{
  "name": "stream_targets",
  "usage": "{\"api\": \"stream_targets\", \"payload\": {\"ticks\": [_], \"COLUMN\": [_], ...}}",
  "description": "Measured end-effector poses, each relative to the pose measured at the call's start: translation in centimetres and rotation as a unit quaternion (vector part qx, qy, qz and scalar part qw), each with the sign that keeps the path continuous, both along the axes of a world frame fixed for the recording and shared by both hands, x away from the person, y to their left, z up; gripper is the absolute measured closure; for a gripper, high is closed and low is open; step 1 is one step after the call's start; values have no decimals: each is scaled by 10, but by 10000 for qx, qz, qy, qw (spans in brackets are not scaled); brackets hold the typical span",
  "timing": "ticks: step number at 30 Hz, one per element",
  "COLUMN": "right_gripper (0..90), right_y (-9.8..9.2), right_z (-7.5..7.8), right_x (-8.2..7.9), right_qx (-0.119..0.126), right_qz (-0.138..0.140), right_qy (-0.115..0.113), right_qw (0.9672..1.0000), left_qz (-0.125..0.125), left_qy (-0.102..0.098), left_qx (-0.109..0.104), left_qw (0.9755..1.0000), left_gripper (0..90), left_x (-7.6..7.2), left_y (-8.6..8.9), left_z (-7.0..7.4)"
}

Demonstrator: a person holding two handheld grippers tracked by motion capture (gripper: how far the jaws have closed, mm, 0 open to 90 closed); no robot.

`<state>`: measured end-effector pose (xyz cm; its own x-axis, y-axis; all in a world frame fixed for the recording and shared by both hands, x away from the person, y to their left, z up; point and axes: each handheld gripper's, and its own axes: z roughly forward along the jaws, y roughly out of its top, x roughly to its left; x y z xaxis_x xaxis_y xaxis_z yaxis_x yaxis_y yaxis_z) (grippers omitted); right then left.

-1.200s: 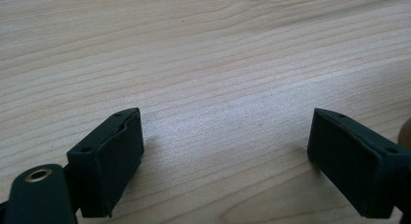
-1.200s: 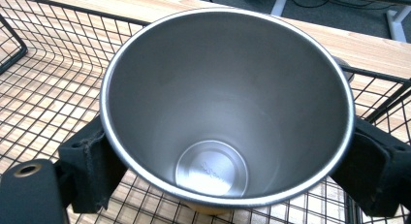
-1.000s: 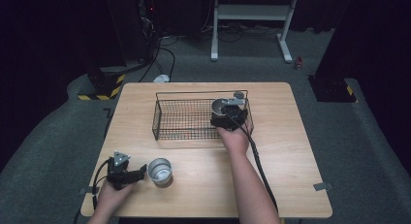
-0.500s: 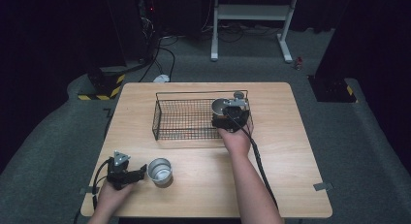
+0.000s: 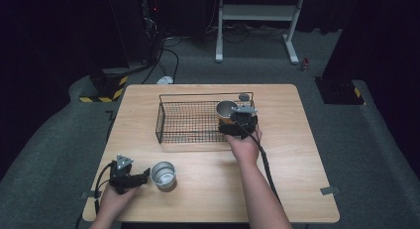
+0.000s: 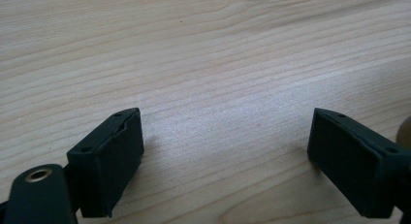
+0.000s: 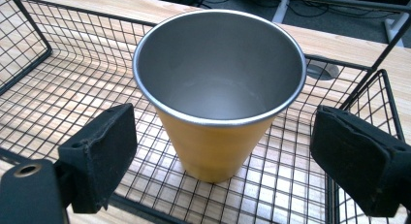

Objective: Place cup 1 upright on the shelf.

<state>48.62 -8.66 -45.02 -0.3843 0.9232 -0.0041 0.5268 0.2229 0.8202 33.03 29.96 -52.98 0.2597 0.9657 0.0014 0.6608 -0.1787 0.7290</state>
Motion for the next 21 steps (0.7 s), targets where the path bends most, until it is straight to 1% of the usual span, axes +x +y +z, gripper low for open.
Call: {"api": "stream_targets", "payload": {"ticks": [6, 9, 11, 21], "right_gripper": [100, 99, 100, 100], "right_y": [-3, -4, -5, -11], "right_z": [1, 3, 4, 5], "right_x": [-8, -15, -18, -31], "right_qx": [32, 45, 20, 43], "right_qz": [39, 73, 116, 149], "right_qy": [-66, -109, -148, -235], "right_qw": [10000, 9999, 9998, 9996], "left_qz": [-2, -12, -12, -11], "left_qy": [2, 12, 11, 11], "left_qx": [1, 3, 3, 3], "left_qw": [10000, 10000, 10000, 10000], "left_gripper": [133, 133, 133, 133], "left_x": [0, 0, 0, 0], "left_y": [0, 0, 0, 0], "left_z": [0, 0, 0, 0]}}
